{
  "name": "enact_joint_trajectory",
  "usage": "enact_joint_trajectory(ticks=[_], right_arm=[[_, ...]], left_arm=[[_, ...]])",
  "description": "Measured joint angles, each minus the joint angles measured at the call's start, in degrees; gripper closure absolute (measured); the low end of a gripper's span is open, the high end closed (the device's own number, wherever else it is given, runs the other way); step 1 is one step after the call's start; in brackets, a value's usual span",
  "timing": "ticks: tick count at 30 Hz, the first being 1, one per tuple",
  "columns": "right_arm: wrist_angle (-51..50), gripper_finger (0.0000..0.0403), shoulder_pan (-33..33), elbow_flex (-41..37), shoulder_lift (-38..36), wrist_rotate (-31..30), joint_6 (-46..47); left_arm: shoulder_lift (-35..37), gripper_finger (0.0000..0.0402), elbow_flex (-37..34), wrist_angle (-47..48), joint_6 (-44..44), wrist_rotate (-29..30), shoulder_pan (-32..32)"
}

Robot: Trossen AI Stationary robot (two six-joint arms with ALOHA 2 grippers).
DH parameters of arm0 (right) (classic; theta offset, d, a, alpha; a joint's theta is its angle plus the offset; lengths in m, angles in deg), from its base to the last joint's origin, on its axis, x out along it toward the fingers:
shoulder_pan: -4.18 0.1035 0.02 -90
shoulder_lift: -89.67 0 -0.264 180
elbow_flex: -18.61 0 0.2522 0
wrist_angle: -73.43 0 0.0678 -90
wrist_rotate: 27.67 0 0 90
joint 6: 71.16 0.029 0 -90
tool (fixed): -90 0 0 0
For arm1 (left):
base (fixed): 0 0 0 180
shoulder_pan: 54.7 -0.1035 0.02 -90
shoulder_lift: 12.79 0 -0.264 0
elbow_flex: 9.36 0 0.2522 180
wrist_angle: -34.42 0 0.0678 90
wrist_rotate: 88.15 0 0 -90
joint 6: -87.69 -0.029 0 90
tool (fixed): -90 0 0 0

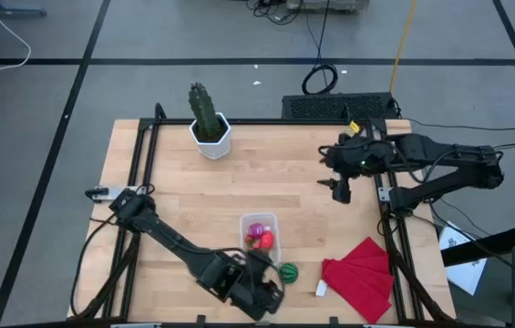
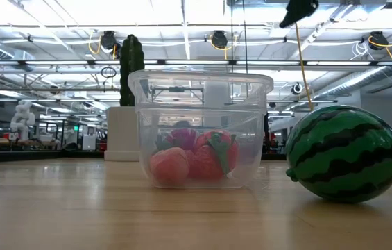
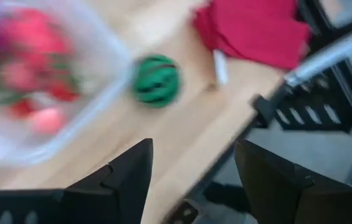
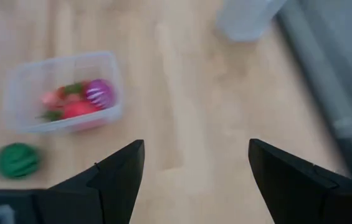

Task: Pick and placing Produce into tupperware
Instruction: Put the watermelon into the transparent bin

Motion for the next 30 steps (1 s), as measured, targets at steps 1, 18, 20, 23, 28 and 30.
enact_joint_trajectory(ticks=[1, 18, 20, 23, 28, 30], right_arm=[[0.09, 0.0124, 0.3, -0.89, -0.03, 2.86, 1.9], [33.44, 0.0124, 9.95, -18.36, 0.24, 28.36, 11.38], [32.09, 0.0124, 11.58, -18.52, 1.83, 30.27, 8.04], [28.08, 0.0124, 15.35, -18.79, 4.56, 27.43, 5.86], [26.16, 0.0124, 20.49, -18.61, 9.56, 17.96, 6.09], [26.23, 0.0124, 21.77, -18.61, 11.47, 15.2, 8.48]], left_arm=[[0.96, 0.0172, 0.0, 3.08, 2.2, 1.54, 0.45], [11.15, 0.0172, 0.02, 25.95, 13.5, 12.8, 3.83], [11.15, 0.0172, -0.03, 26.54, 13.73, 11.44, 3.82], [11.15, 0.0172, -0.07, 28.59, 14.82, 10.9, 3.93], [11.15, 0.0172, -0.07, 33.95, 18.19, 10.19, 3.84], [11.15, 0.0172, -0.13, 34.95, 19.23, 9.06, 3.77]])
